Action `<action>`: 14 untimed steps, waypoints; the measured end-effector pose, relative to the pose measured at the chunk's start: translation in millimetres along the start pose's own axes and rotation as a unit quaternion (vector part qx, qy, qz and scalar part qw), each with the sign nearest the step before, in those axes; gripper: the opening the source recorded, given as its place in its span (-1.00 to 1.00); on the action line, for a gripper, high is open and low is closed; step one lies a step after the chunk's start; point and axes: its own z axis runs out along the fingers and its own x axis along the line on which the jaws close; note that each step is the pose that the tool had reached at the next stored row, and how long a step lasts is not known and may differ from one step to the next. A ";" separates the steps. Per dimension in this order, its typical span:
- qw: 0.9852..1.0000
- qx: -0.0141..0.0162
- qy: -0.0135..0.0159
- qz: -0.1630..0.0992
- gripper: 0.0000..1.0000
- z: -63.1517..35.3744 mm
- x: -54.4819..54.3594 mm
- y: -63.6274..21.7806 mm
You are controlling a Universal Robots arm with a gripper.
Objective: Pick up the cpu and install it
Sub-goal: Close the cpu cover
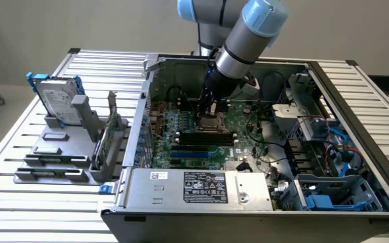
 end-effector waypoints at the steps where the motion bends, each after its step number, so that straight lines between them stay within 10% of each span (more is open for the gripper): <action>1: 1.000 0.001 0.000 0.000 -0.79 0.1 0.1 0.0; 14: 1.000 0.004 0.001 0.000 -0.79 -12.0 0.5 -6.4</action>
